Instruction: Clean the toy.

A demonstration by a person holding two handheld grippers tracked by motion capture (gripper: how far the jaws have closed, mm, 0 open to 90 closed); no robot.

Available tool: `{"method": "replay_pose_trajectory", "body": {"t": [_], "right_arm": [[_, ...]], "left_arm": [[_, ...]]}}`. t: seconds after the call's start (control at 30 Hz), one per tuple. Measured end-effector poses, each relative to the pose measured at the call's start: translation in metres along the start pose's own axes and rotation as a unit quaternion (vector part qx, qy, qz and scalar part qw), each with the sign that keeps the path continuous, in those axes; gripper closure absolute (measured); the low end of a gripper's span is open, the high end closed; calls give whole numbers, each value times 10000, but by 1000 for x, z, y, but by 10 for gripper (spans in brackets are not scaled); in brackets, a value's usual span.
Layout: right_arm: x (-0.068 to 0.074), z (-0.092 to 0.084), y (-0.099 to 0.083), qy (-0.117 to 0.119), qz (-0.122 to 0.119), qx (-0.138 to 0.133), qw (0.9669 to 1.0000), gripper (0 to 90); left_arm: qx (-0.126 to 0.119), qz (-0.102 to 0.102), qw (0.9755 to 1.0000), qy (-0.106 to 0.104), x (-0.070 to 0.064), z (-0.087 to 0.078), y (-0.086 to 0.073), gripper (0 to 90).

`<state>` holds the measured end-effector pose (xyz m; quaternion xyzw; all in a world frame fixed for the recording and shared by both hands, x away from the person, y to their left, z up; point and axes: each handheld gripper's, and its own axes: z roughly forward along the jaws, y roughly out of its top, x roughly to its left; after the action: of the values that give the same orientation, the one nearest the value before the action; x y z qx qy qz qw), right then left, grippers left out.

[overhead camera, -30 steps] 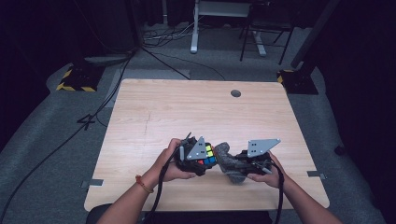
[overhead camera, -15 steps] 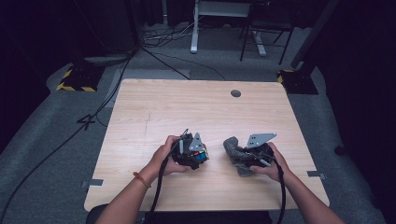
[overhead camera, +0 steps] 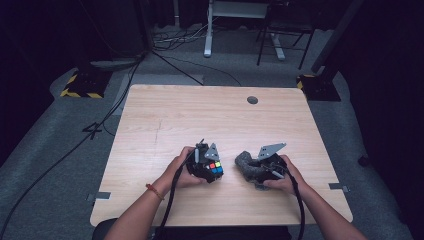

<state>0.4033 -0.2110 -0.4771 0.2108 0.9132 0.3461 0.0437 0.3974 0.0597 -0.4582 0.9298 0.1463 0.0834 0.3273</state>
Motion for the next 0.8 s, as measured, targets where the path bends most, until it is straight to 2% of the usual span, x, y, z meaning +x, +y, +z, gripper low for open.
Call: {"method": "replay_pose_trajectory", "body": {"t": [0.13,0.2,0.23,0.33,0.4,0.53,0.67,0.8], "right_arm": [[1,-1,1,-56,-57,19,10000,394],[1,-4,2,-151,-65,-30,9999,332],[1,-8,2,-140,-52,-141,9998,303],[0,-14,4,-218,-59,-291,9993,261],[0,-16,5,-232,-77,-331,9992,235],[3,-21,6,-349,-51,-493,9982,178],[9,-28,10,-551,-209,-551,9967,180],[14,-35,13,-670,-367,-561,9955,195]], "left_arm": [[-118,-9,9998,-146,0,-3,-1,314],[-259,23,9996,-135,-1,-7,-1,298],[-314,2,9995,-94,-2,-8,-1,288],[-463,-63,9989,-88,0,-14,-2,214],[-541,-181,9982,-205,1,-17,-4,163],[-460,-145,9988,10,0,-19,-5,159],[-433,-79,9989,189,-2,-24,-8,160],[-321,118,9986,414,-6,-32,-11,183]]}}
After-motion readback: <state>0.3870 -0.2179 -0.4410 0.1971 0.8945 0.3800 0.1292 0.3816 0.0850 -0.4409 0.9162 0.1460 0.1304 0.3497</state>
